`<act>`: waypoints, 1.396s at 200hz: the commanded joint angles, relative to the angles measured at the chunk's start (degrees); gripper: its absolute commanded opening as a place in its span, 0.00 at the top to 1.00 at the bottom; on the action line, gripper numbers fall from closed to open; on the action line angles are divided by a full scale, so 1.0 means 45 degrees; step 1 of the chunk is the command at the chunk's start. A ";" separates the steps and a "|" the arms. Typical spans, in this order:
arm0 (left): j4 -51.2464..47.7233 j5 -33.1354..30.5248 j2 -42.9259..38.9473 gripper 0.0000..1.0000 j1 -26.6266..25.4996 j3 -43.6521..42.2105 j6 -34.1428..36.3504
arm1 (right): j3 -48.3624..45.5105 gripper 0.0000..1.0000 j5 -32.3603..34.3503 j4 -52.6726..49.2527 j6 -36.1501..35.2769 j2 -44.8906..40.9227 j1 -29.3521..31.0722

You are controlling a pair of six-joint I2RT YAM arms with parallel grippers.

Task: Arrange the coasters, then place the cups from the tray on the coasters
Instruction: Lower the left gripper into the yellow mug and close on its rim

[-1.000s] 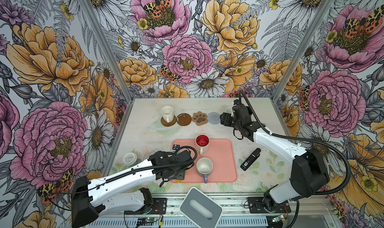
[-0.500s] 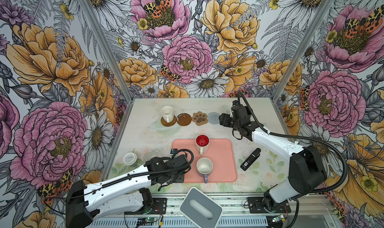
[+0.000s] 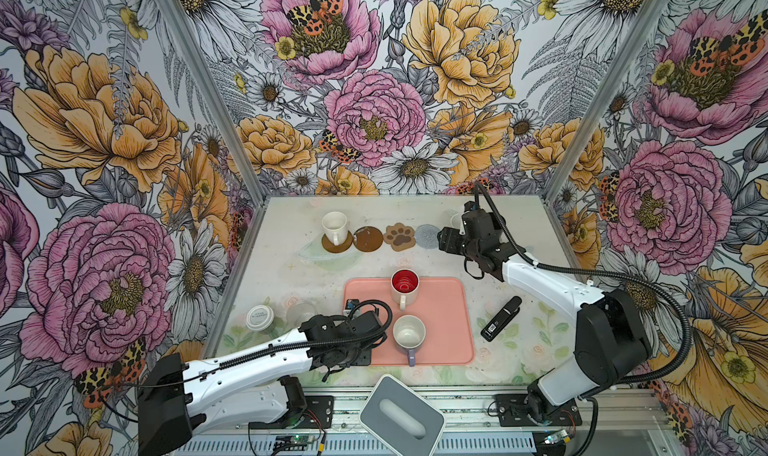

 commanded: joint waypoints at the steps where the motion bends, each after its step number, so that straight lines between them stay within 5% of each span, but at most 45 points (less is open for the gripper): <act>1: 0.0575 0.0064 0.0196 0.54 -0.0152 -0.0211 -0.0053 | 0.0156 0.28 -0.0101 0.0233 0.0103 0.0131 -0.0082; 198: 0.1658 -0.0472 0.1050 0.69 -0.0182 -0.0983 -0.0301 | 0.0214 0.28 -0.0243 0.0233 0.0182 0.0409 -0.0151; 223: 0.1653 -0.0529 0.1105 0.76 -0.0184 -0.0957 -0.0346 | 0.0221 0.28 -0.0248 0.0233 0.0183 0.0436 -0.0180; 255: 0.1644 -0.0460 0.1112 1.00 -0.0191 -0.0978 -0.0402 | 0.0234 0.28 -0.0282 0.0233 0.0199 0.0449 -0.0172; 279: 0.1648 -0.0503 0.1151 1.00 -0.0182 -0.0961 -0.0419 | 0.0214 0.28 -0.0298 0.0233 0.0184 0.0442 -0.0169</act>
